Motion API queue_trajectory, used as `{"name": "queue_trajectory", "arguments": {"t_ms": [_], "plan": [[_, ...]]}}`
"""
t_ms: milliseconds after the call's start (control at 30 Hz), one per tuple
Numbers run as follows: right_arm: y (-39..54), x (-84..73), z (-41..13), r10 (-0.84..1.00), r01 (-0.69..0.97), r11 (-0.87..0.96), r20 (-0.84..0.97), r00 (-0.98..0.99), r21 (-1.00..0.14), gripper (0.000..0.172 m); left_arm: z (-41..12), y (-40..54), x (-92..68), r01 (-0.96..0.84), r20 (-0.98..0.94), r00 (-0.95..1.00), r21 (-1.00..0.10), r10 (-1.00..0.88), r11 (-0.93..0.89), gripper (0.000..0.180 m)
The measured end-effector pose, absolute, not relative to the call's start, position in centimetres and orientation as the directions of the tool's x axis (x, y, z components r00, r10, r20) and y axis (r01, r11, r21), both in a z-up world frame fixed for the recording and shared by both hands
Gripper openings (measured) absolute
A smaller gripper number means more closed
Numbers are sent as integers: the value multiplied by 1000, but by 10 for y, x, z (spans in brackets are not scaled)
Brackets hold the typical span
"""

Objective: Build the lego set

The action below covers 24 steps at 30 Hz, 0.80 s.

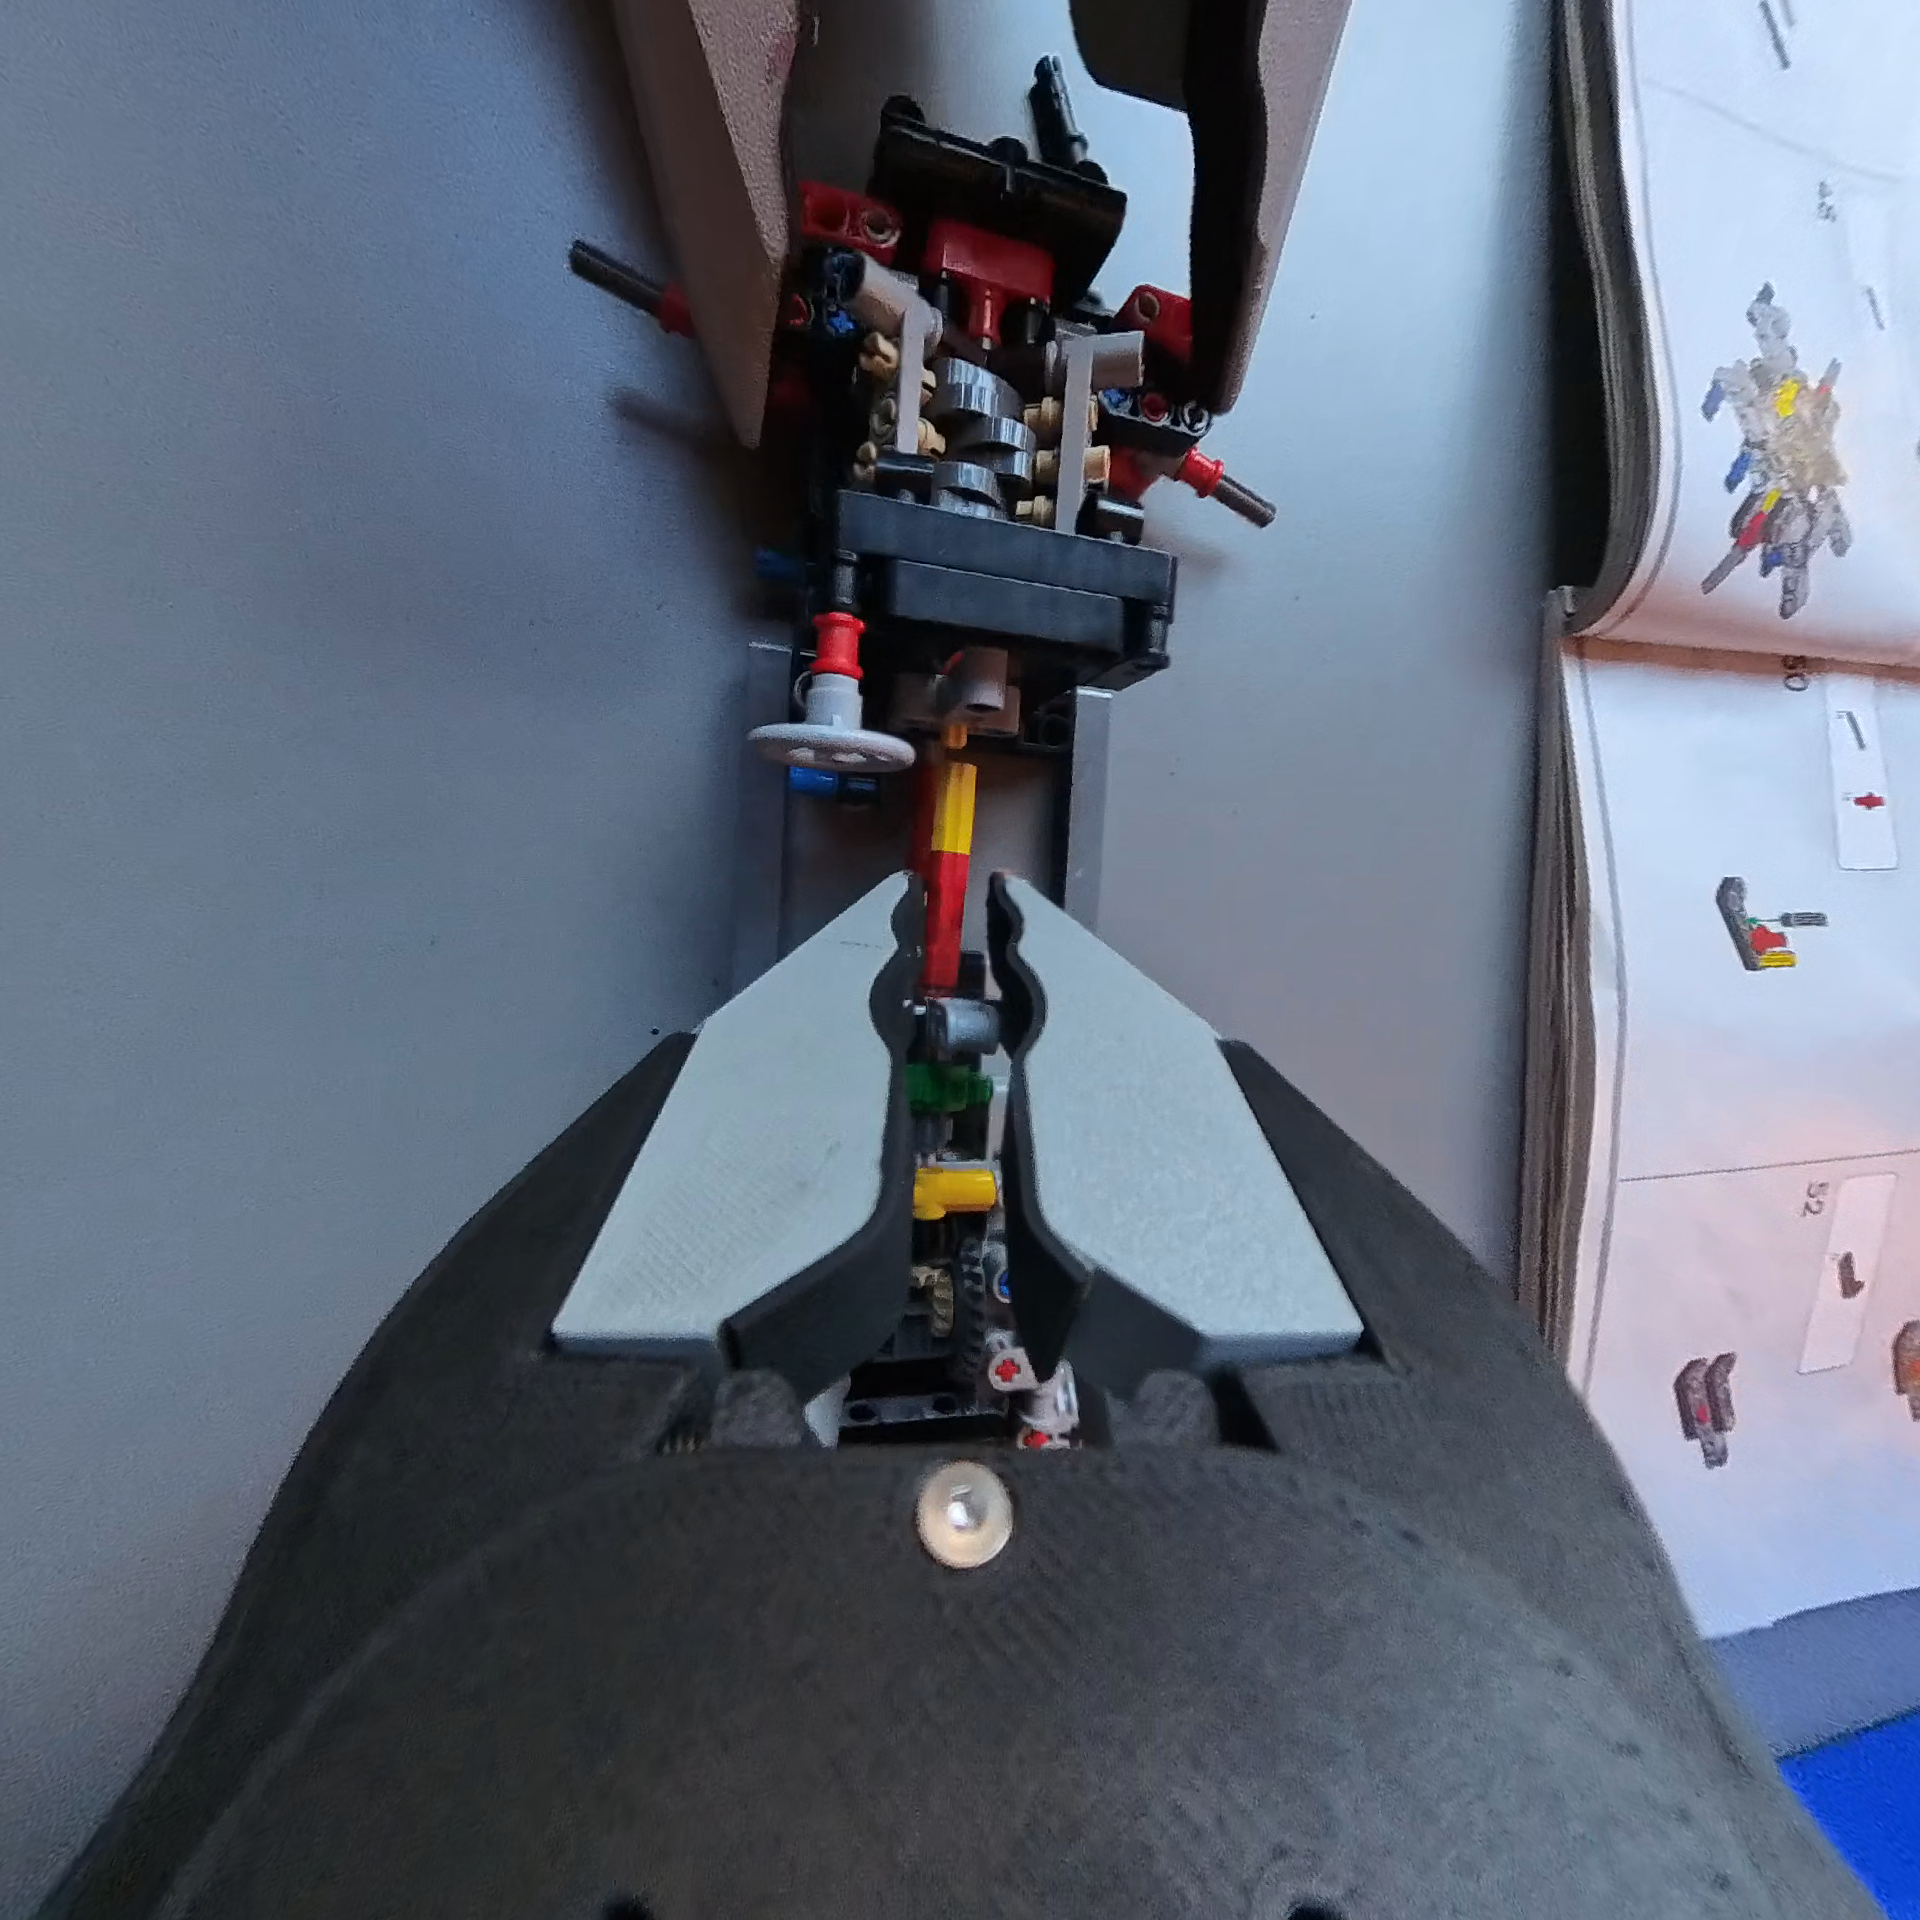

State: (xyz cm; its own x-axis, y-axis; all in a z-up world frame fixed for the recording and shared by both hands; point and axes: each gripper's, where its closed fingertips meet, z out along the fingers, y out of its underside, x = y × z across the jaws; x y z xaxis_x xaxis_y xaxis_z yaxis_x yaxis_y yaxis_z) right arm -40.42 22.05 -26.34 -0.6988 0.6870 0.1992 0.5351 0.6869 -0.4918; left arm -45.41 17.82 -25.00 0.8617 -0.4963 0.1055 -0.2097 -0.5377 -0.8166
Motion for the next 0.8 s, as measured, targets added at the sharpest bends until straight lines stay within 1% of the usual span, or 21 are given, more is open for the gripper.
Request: {"name": "queue_trajectory", "arguments": {"t_ms": [167, 333, 467, 567, 733, 800], "plan": [[215, -402, -262, 684, 528, 660, 135, -717, -535, 4, -250, 181, -457, -213, 86, 874, -816, -477, -537, 70], [213, -403, -261, 673, 505, 660, 137, -727, -556, 4, -254, 183, -457, -236, 59, 882, -803, -467, -547, 69], [211, -405, -262, 636, 457, 713, 217, -741, -531, 5, -258, 184, -455, -274, 18, 884, -789, -467, -550, 74], [208, -404, -263, 620, 444, 727, 222, -753, -525, 5, -259, 184, -455, -273, 18, 886, -786, -463, -554, 73], [206, -404, -265, 591, 432, 768, 264, -762, -473, 4, -259, 185, -455, -282, 9, 885, -785, -465, -551, 73], [206, -405, -265, 594, 437, 765, 256, -763, -473, 4, -259, 185, -455, -282, 5, 888, -785, -460, -551, 73]]}}
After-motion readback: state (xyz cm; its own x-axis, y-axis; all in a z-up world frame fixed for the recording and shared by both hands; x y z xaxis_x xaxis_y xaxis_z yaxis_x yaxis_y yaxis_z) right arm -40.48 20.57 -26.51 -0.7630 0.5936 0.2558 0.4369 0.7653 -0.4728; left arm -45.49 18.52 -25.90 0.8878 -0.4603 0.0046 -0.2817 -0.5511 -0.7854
